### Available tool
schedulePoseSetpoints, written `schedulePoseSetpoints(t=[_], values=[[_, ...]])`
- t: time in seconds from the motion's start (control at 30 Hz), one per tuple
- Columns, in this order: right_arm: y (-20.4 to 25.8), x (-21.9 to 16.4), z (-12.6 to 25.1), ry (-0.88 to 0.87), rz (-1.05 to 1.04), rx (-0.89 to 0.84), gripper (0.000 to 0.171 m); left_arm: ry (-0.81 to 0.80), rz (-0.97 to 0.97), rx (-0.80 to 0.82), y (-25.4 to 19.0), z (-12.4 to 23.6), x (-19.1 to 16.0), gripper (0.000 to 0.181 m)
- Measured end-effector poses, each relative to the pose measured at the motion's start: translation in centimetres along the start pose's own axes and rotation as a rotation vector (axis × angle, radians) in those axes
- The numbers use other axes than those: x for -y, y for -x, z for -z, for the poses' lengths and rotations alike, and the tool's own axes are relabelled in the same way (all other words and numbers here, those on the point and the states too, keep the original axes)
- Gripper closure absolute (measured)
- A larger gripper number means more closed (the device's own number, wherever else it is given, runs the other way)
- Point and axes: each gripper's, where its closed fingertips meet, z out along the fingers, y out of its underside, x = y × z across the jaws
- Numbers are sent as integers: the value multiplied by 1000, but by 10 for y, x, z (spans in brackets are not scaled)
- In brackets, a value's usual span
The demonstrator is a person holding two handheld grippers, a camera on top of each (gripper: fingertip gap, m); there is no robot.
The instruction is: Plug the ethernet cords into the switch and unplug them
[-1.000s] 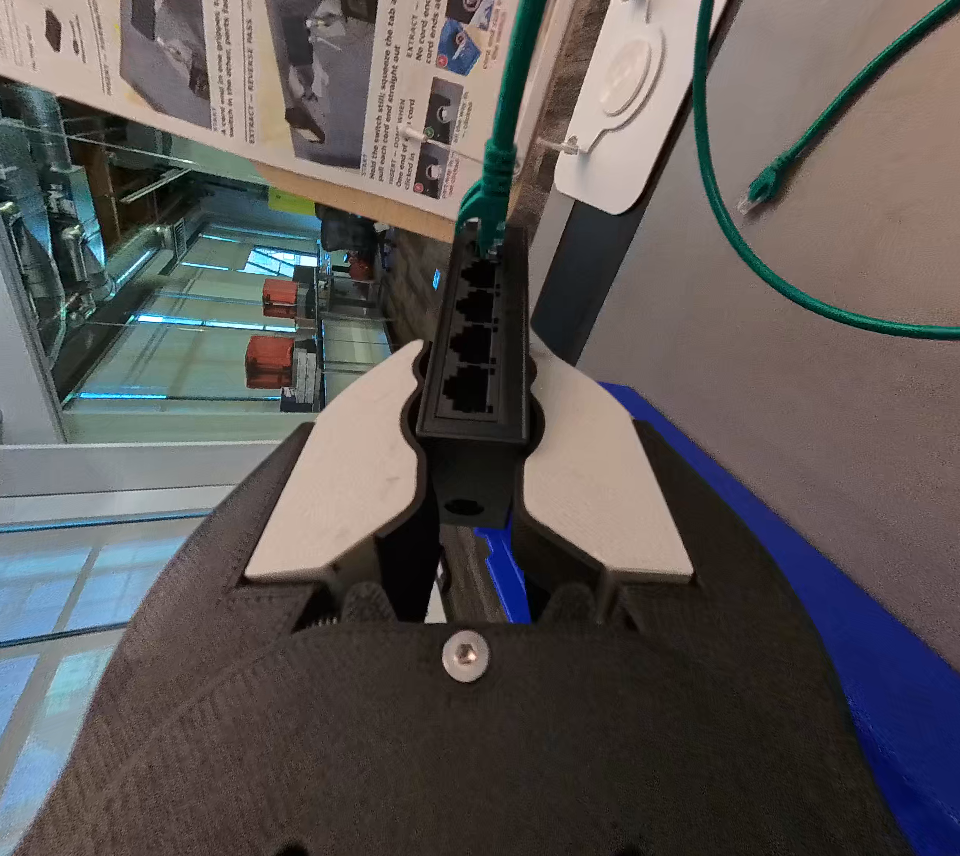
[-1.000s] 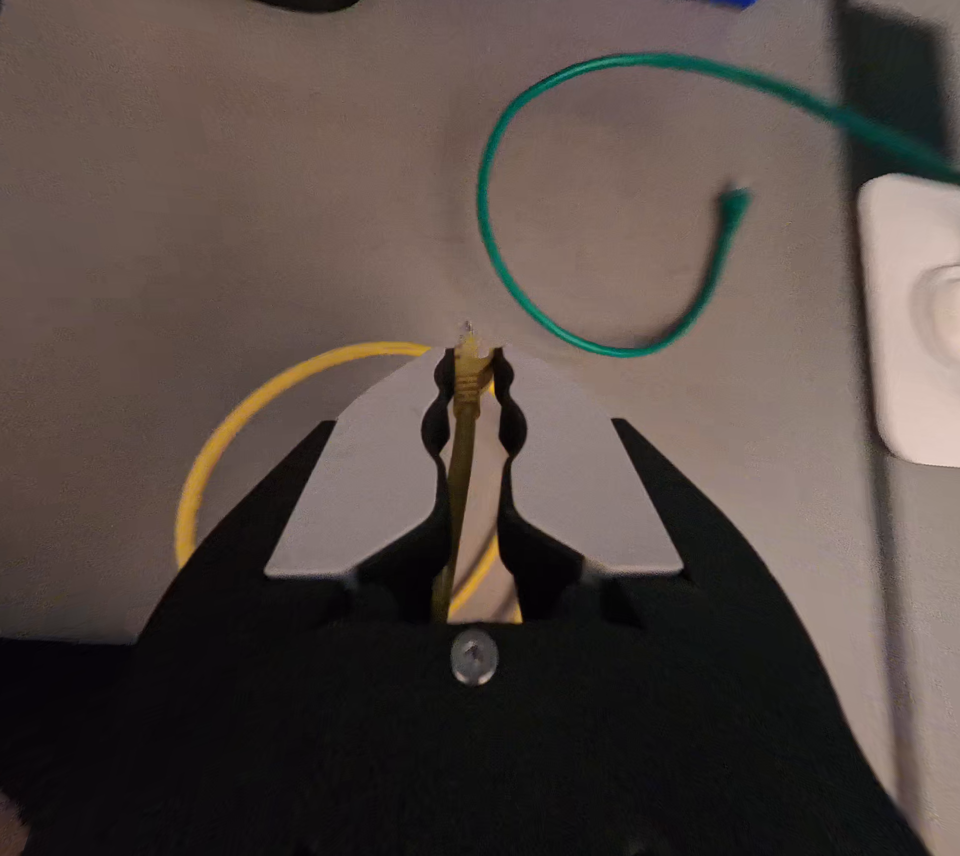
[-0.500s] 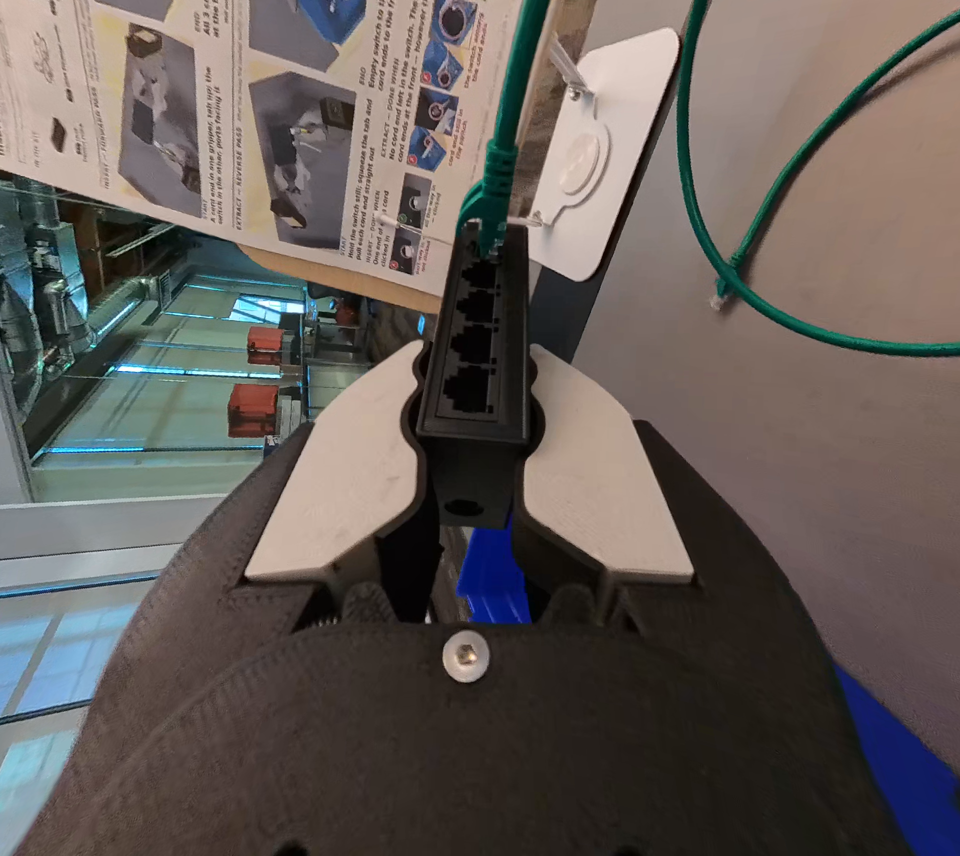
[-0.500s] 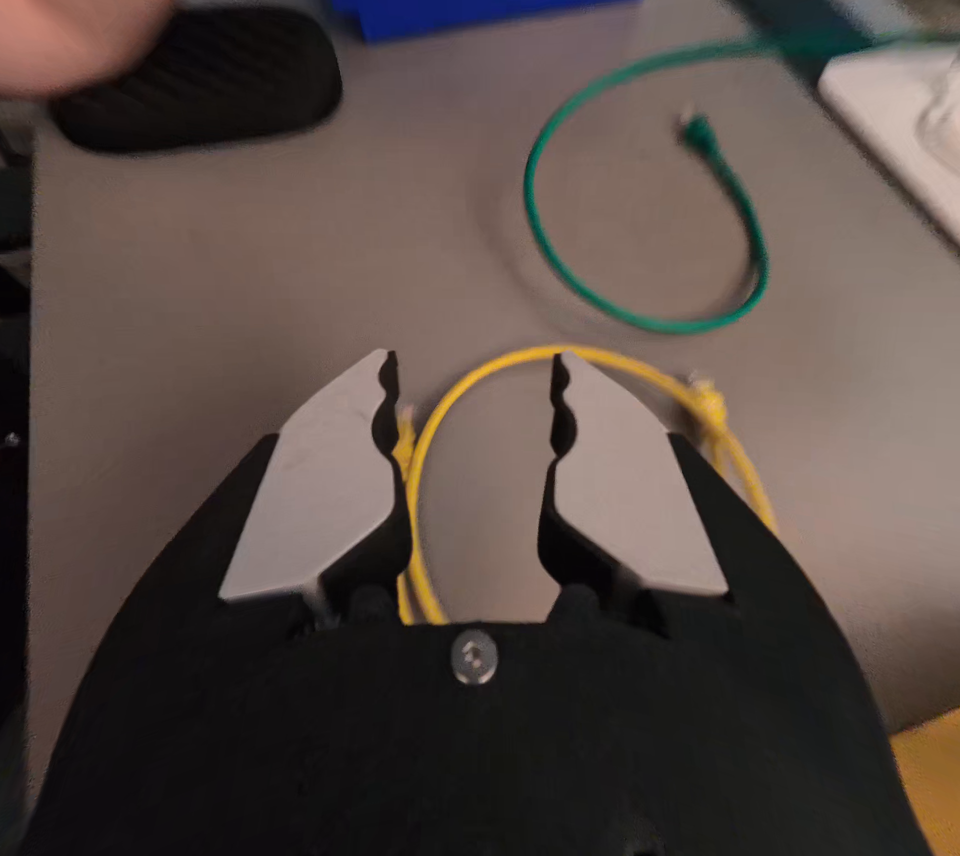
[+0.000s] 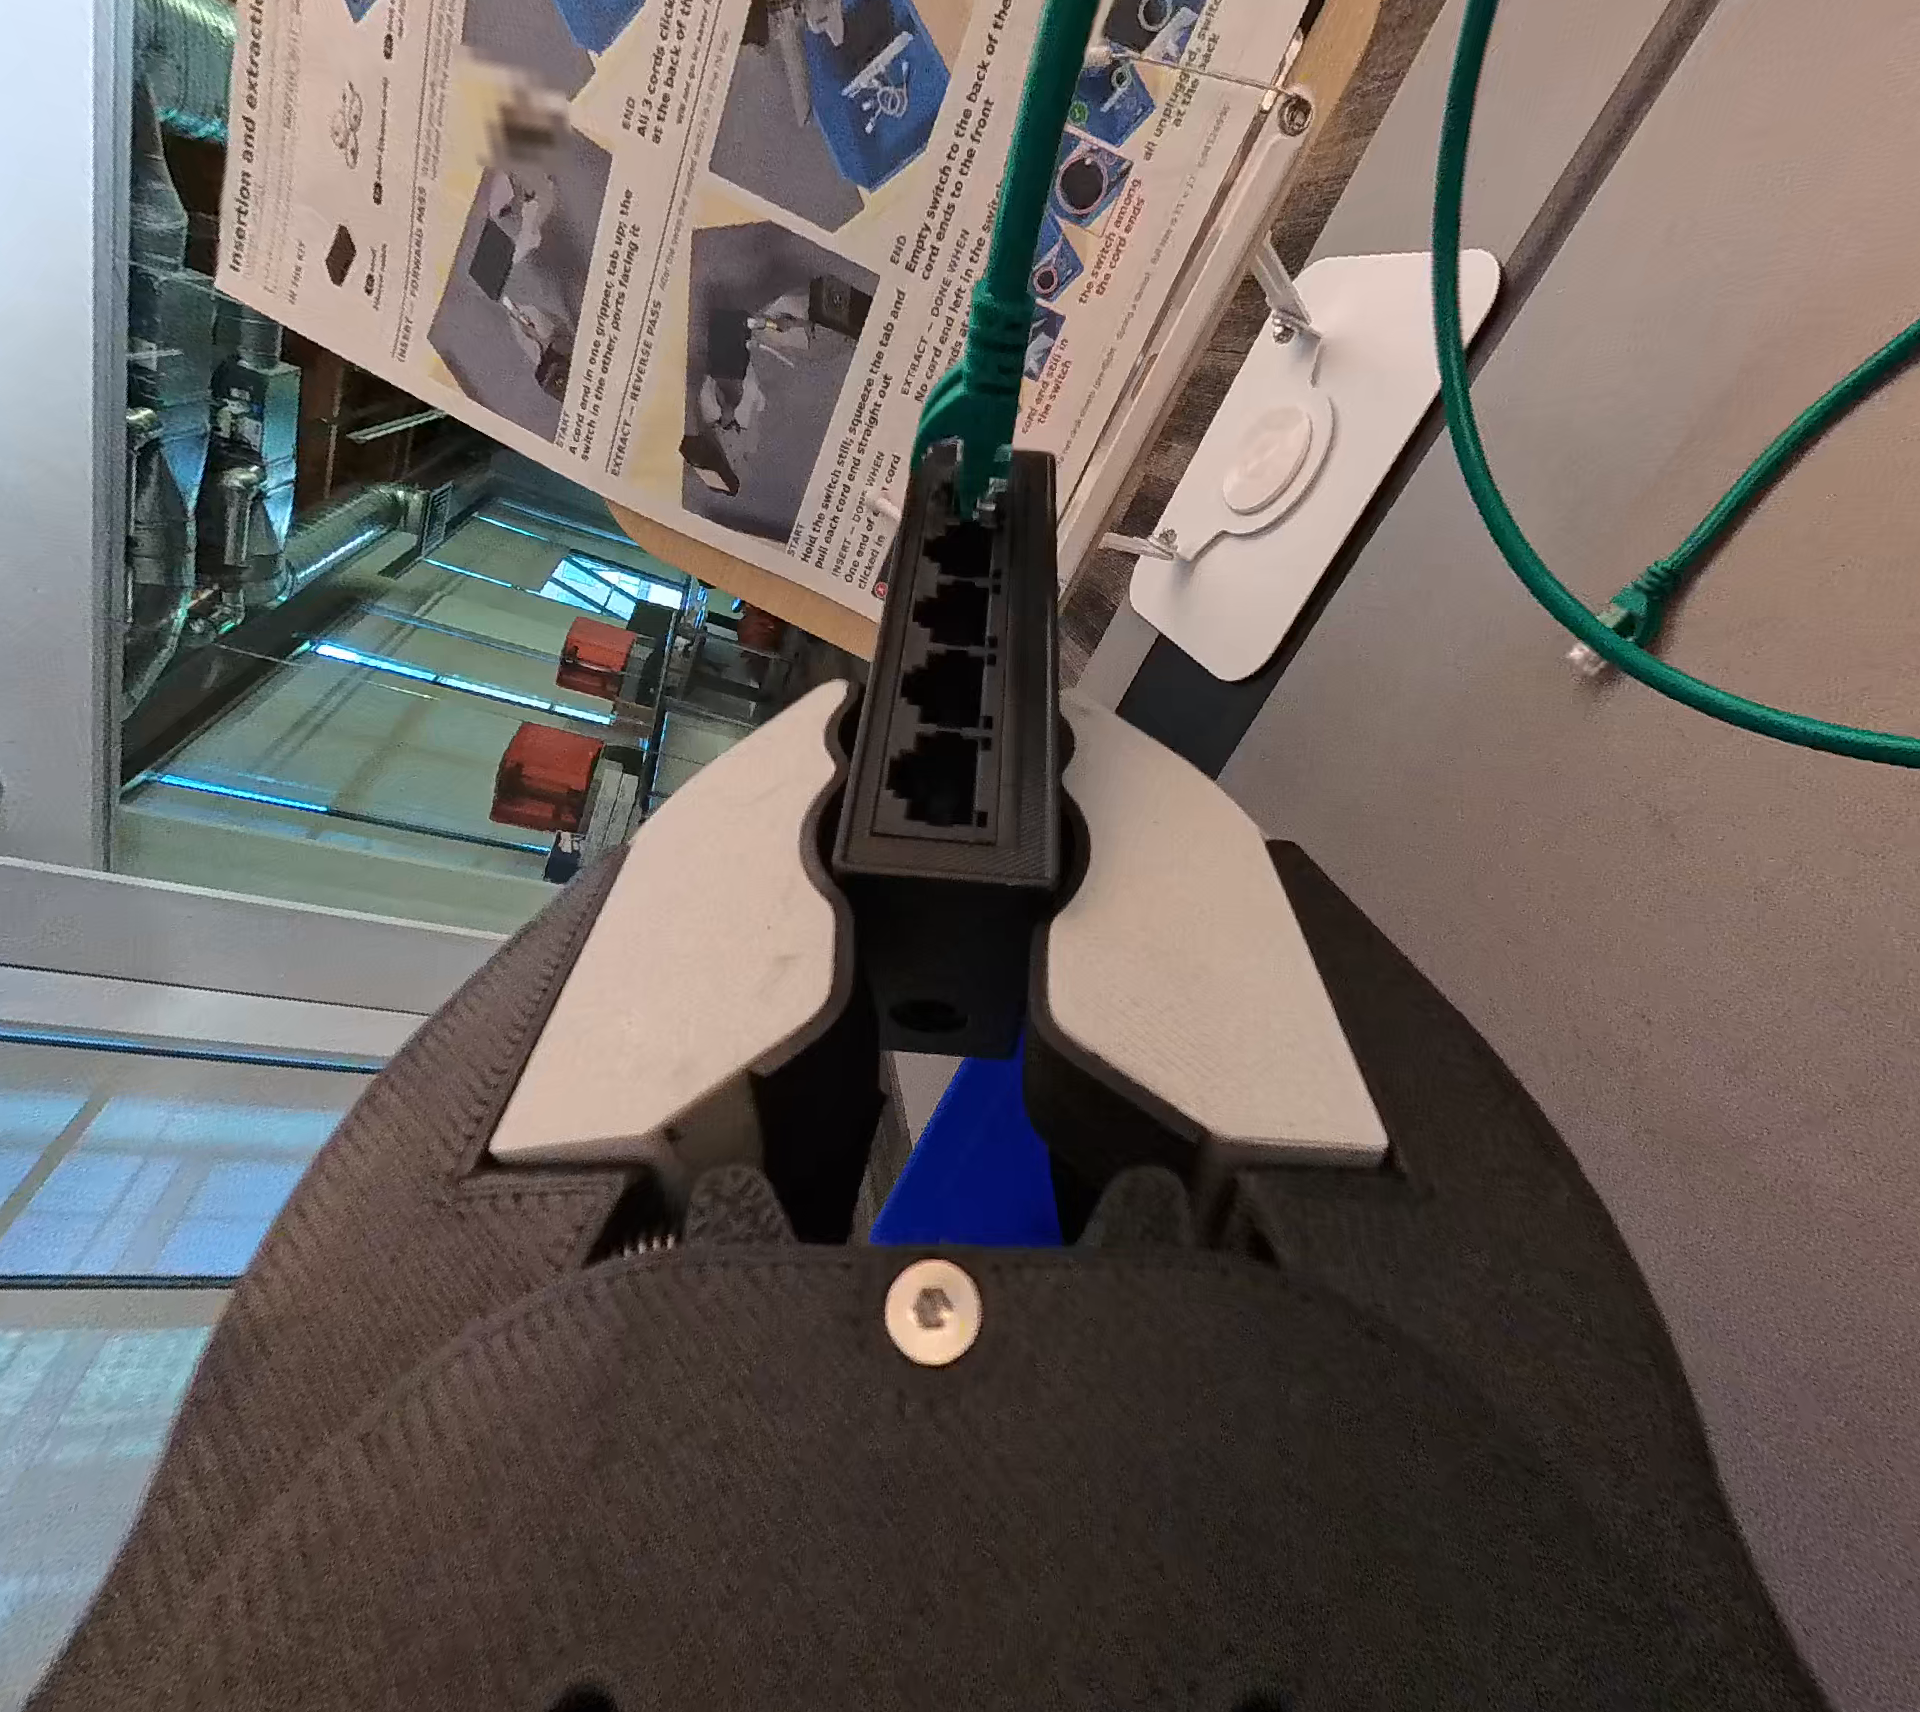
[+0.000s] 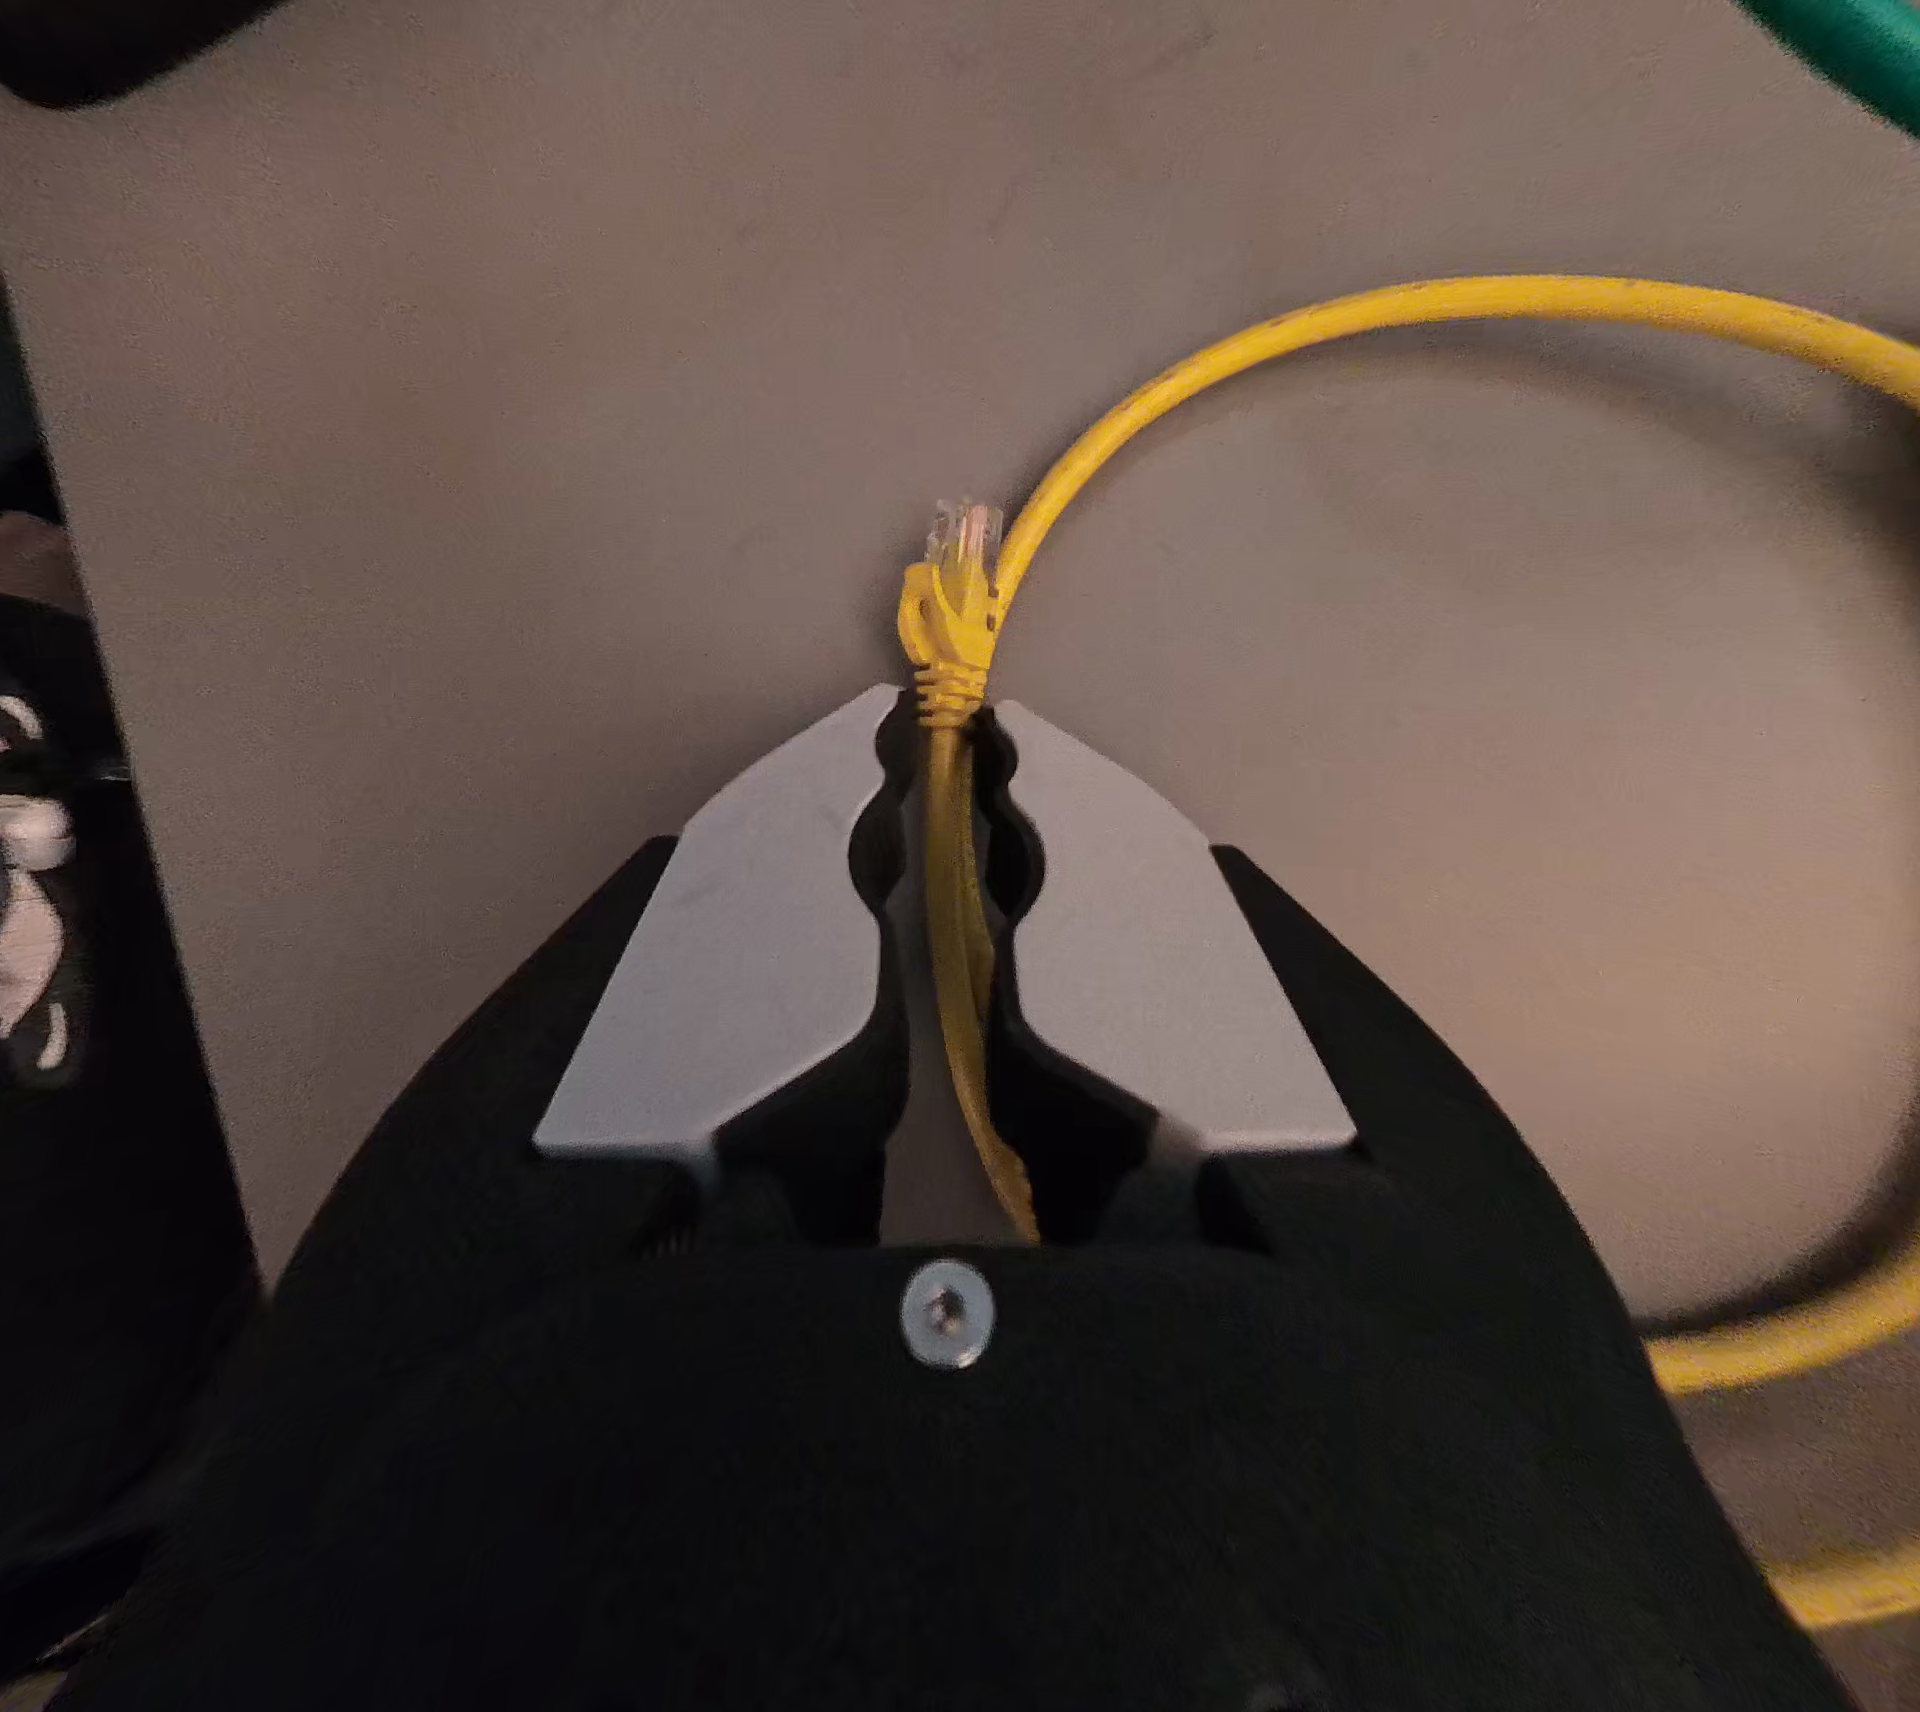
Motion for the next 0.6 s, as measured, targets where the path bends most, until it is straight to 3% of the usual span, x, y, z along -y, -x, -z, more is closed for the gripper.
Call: schedulePoseSetpoints(t=[0.1, 0.17, 0.33, 0.43, 0.6], values=[[22, 24, 5, -162, -64, 158, 159, 2, 2, -3, 0, 0, -1, 151], [36, 54, 32, -352, -157, 318, 159, 5, 9, -4, 1, 0, -2, 151], [39, 113, 161, -826, -224, 548, 160, 7, 37, 4, 10, 4, -6, 151], [29, 122, 242, -988, -168, 459, 160, -5, 82, -7, 16, 8, -9, 151], [-9, 119, 341, -1070, -83, 102, 160, -18, 114, -13, 21, 12, -10, 151]])
